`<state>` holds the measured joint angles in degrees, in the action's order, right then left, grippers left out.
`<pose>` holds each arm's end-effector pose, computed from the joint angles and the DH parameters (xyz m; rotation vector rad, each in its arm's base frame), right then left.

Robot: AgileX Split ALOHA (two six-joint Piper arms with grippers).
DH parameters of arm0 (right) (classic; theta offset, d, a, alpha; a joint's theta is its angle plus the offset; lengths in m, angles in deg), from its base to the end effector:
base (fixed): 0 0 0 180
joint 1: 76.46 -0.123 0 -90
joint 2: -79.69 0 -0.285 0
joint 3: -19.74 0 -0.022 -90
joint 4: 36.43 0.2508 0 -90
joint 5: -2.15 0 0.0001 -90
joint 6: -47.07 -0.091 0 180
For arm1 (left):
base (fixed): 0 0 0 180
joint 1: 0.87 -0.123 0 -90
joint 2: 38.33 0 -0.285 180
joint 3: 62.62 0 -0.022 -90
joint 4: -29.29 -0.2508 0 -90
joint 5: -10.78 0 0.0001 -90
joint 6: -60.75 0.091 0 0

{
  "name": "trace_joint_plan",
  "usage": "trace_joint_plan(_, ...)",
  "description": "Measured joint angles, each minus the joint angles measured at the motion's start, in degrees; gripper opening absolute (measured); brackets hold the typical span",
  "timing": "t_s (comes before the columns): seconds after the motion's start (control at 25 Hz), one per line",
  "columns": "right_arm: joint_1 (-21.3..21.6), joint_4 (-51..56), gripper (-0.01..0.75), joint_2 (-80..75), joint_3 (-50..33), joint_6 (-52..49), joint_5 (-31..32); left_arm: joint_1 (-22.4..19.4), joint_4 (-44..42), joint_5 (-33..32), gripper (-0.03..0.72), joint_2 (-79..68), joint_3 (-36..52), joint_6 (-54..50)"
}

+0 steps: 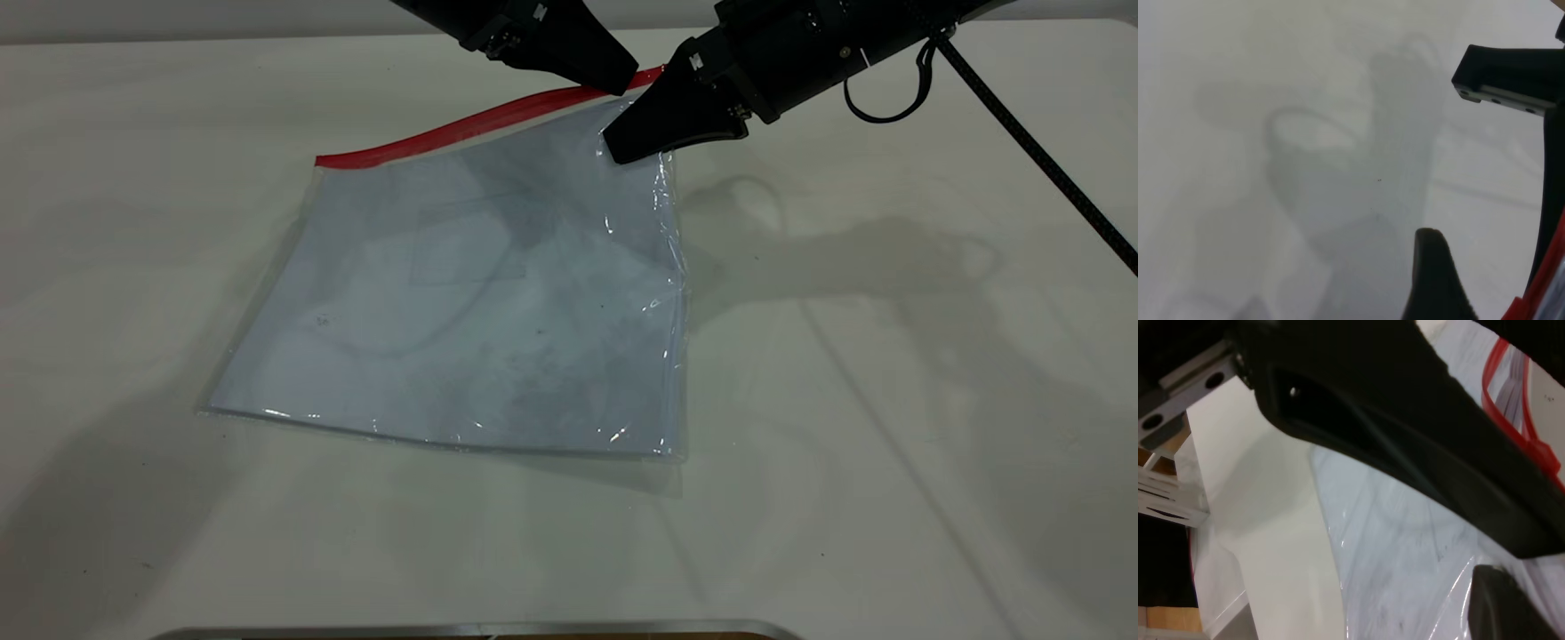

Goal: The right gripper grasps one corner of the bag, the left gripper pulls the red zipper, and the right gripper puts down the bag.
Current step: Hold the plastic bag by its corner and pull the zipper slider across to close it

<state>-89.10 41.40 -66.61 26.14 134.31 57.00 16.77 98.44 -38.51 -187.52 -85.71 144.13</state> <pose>0.4106 0.1667 0.0533 -0.8865 2.2953 1.1979 0.4510 -0.2111 0.0842 1.1073 2.1441 -0.9585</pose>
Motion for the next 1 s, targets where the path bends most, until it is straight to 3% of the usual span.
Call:
trace_joint_plan(0.2,0.0,0.0,0.033,0.0,0.0,0.0,0.0,0.0,0.0,-0.1,0.527,-0.4,-0.1,-0.9)
trace_joint_plan(0.48,0.0,-0.1,0.033,0.0,0.0,0.0,-0.1,0.0,0.0,-0.7,0.427,-0.9,-0.1,-2.2)
trace_joint_plan(1.0,1.8,0.2,0.033,0.0,0.0,0.1,1.5,0.0,1.2,-0.9,0.115,-0.9,-0.1,-1.3)
